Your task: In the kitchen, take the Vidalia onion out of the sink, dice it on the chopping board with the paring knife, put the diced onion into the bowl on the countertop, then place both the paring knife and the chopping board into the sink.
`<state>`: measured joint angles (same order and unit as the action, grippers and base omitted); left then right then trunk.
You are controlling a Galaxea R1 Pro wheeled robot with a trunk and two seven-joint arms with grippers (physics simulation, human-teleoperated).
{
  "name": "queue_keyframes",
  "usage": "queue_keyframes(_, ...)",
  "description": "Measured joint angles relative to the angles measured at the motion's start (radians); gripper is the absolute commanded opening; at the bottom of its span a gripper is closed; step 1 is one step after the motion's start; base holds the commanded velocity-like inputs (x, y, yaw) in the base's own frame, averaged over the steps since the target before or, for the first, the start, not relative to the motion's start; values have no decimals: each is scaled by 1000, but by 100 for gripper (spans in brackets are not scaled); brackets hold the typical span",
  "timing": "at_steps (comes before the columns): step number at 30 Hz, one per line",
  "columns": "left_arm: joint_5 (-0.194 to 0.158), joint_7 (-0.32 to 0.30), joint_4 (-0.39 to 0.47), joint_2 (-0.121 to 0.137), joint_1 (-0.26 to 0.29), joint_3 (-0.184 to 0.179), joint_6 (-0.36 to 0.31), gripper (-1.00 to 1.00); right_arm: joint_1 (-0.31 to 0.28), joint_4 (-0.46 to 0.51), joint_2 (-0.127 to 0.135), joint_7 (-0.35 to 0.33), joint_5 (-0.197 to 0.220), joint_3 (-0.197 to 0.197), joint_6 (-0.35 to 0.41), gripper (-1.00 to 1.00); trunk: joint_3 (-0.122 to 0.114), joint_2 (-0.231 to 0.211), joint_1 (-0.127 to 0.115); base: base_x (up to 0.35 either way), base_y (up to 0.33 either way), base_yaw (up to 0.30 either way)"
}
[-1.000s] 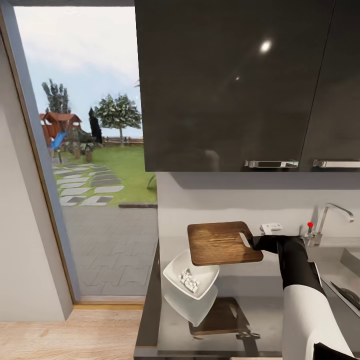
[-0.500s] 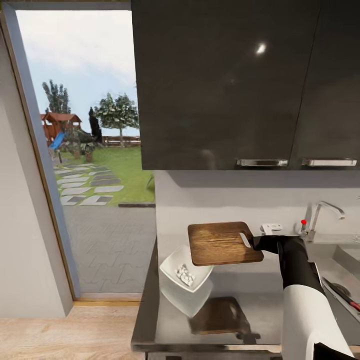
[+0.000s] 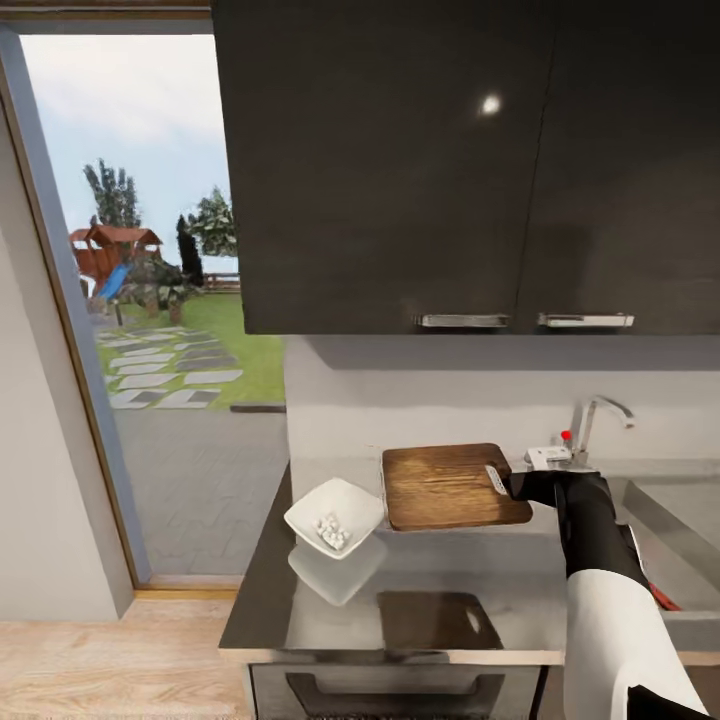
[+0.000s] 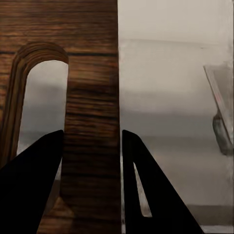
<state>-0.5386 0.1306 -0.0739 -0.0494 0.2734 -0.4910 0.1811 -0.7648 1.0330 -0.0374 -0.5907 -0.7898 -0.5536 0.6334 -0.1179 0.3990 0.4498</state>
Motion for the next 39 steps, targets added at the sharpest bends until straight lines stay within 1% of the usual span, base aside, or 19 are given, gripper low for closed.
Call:
queue_keyframes(3,0,0,0,0,0,0,0,100,0,0,-4,72,-2,-1,-1,-100,0,0,0,-95,-305,0)
queue_keyframes(5,0,0,0,0,0,0,0,100,-1,0,-10,180,-3,-2,-2,-100,0,0,0,-91,-306,0)
queue_keyframes(8,0,0,0,0,0,0,0,100,0,0,-12,270,71,-2,3,-100,0,0,0,-80,-308,0)
queue_keyframes(10,0,0,0,1,0,0,0,100,0,0,-12,352,141,-2,3,-100,0,0,0,-76,-309,0)
queue_keyframes(13,0,0,0,1,0,0,0,100,0,-2,-13,472,214,-1,4,-100,0,0,0,-76,-309,0)
queue_keyframes(16,0,0,0,1,0,0,0,100,0,-11,-13,559,269,-2,2,-100,0,0,0,-75,-310,0)
queue_keyframes(18,0,0,0,1,0,0,0,100,0,-16,-13,605,288,-6,2,-100,0,0,0,-34,-314,0)
queue_keyframes(19,0,0,0,1,0,0,-1,100,0,-19,-13,643,307,-23,1,-100,0,0,0,-13,-317,0)
queue_keyframes(21,0,0,0,1,0,0,-2,100,0,-30,-13,674,344,-62,1,-100,0,0,0,-5,-319,0)
queue_keyframes(24,0,0,1,1,0,0,-3,100,0,-81,-13,694,360,-126,-23,-100,0,0,0,17,-324,0)
queue_keyframes(25,0,0,1,1,0,0,-3,100,0,-115,-12,711,359,-156,-56,-100,0,0,0,92,-328,0)
queue_keyframes(26,0,0,1,1,0,0,-3,100,0,-144,-12,757,349,-186,-87,-100,0,0,0,109,-327,0)
queue_keyframes(28,0,0,1,1,0,0,-3,100,0,-166,-13,850,355,-221,-122,-100,0,0,0,131,-323,0)
queue_keyframes(29,0,0,1,1,0,0,-3,100,0,-172,-14,887,355,-231,-136,-100,0,0,0,140,-308,0)
queue_keyframes(31,0,0,1,0,0,0,-3,100,0,-182,-15,978,382,-245,-181,-100,0,0,0,85,-171,0)
queue_keyframes(34,0,0,0,0,0,0,-3,100,0,-186,-14,1104,505,-253,-204,-100,0,0,0,21,-42,0)
queue_keyframes(35,-1,0,0,0,0,0,-3,100,0,-186,-14,1141,536,-252,-207,-100,0,0,0,6,-11,0)
queue_keyframes(37,-1,2,0,1,0,0,-4,100,0,-185,-13,1239,581,-252,-207,-100,0,0,0,2,-4,0)
queue_keyframes(39,-2,3,0,2,0,0,-4,100,0,-184,-11,1298,600,-253,-208,-100,0,0,0,0,-1,0)
